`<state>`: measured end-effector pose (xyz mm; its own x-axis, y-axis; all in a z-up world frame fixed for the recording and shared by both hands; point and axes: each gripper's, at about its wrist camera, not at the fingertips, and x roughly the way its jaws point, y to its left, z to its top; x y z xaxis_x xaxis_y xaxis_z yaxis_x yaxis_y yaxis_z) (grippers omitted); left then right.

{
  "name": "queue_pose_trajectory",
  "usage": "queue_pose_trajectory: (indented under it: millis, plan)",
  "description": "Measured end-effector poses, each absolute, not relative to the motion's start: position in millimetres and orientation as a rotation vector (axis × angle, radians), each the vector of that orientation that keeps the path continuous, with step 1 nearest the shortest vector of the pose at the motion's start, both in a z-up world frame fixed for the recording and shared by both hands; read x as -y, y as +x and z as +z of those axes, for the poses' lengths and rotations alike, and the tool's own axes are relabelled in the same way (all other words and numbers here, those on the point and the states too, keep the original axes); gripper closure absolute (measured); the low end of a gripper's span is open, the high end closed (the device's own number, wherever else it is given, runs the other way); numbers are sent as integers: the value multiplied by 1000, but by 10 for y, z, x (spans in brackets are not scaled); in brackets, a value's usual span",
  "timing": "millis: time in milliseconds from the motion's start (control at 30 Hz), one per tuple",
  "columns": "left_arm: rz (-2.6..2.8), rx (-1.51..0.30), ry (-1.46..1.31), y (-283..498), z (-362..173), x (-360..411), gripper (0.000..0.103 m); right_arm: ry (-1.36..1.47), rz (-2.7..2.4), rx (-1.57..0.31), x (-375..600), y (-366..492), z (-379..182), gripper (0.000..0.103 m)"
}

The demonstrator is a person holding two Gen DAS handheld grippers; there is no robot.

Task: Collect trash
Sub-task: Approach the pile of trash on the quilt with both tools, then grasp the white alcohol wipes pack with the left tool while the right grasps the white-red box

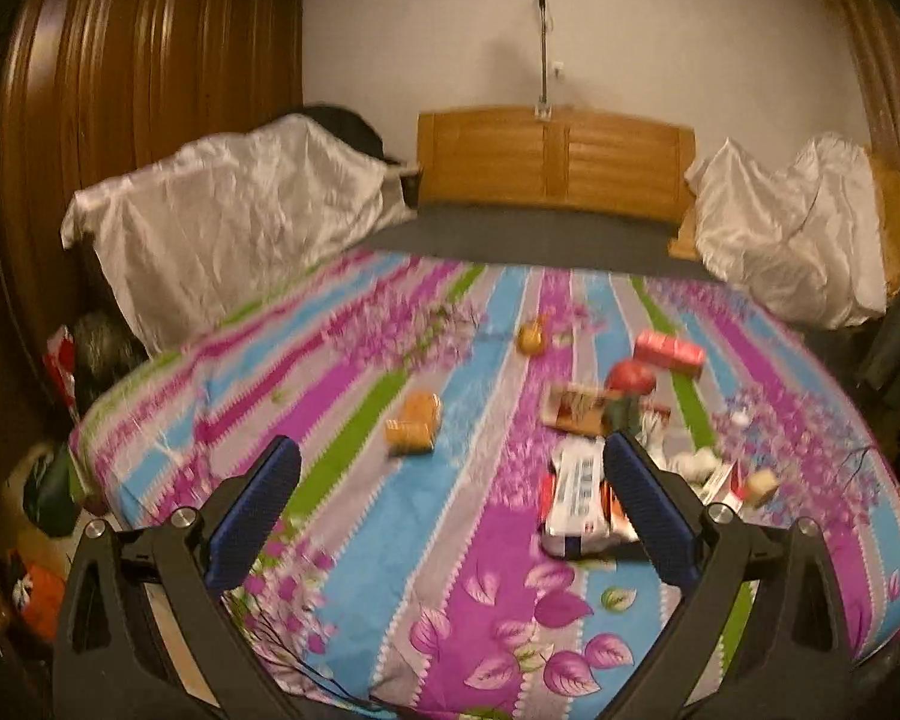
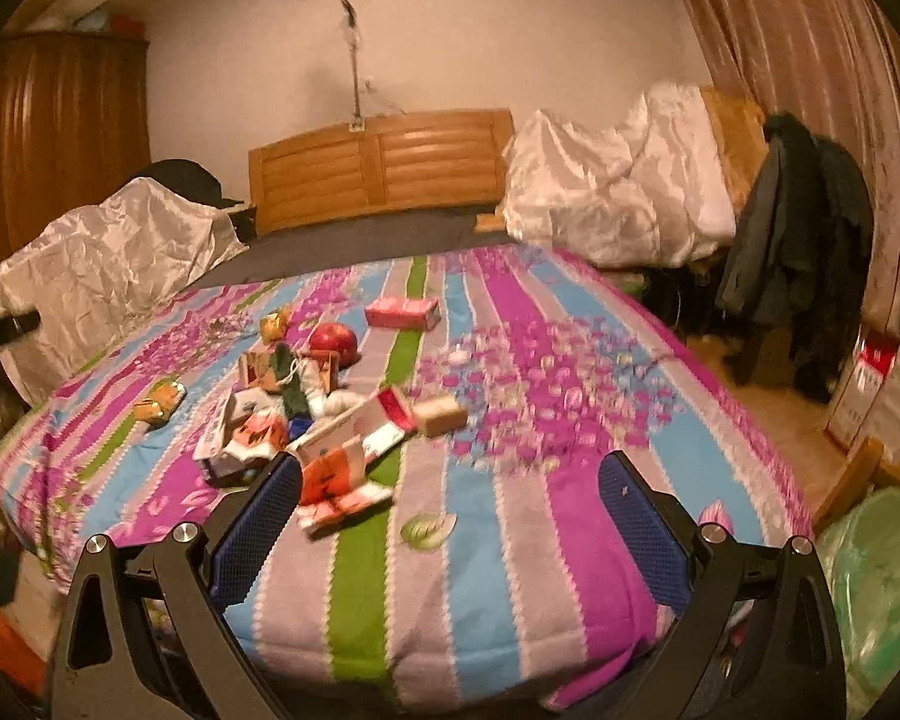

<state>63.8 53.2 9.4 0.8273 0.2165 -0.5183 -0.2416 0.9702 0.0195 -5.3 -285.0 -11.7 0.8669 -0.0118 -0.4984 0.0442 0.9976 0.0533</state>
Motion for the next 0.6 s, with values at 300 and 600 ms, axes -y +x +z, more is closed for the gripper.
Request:
queue_pose_trajectory:
  millis: [300, 600]
  plan:
    - [192, -555, -47, 848, -145, -410, 5, -4, 39, -484, 2655, 374, -95, 4]
    - [172, -652, 30, 1026, -562, -442, 5, 42, 70, -644, 2663, 671, -497, 4]
